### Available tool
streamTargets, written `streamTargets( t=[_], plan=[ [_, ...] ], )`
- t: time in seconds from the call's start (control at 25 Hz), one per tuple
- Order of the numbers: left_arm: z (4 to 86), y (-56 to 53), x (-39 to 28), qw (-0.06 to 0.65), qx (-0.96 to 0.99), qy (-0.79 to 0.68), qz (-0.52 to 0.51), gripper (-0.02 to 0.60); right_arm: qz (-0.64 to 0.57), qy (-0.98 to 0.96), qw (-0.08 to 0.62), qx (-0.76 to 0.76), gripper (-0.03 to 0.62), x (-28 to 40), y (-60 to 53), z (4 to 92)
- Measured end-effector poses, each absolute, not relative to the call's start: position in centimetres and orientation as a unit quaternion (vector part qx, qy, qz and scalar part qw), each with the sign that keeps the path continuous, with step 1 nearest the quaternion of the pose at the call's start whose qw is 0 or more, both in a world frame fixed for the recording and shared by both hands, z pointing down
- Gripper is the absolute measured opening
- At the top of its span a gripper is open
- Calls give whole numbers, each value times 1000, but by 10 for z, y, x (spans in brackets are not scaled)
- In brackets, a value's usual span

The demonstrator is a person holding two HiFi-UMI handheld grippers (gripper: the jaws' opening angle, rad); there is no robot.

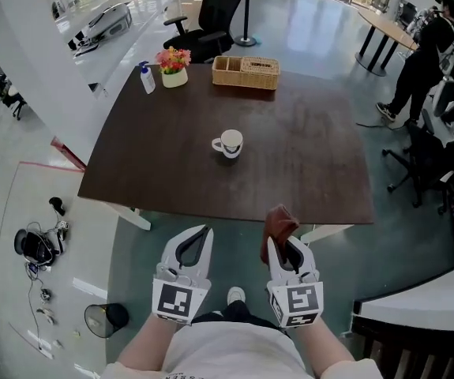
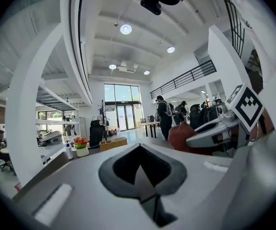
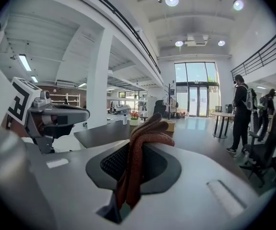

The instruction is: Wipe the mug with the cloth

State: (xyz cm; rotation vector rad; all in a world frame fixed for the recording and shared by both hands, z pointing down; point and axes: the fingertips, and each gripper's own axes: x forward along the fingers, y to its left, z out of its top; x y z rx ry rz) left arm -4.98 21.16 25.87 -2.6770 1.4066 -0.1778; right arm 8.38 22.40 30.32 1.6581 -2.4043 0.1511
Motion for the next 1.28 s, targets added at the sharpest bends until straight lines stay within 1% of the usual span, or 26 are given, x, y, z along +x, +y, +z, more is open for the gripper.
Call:
streamTargets(
  t=[0.48,0.76,0.92,1.28],
  plan=[
    [245,316,-107,76,-897,434,-41,0,30,-796,99,596,80,26,330,293],
    [241,339,-126,60,-901,428,-25,0,41,-790,99,603,80,7,356,292],
    [241,340,-137,66,-904,421,-28,0,23,-789,104,605,78,-3,358,285],
    [241,356,-130,65,-909,411,-20,0,20,-785,105,611,77,4,376,286]
  ],
)
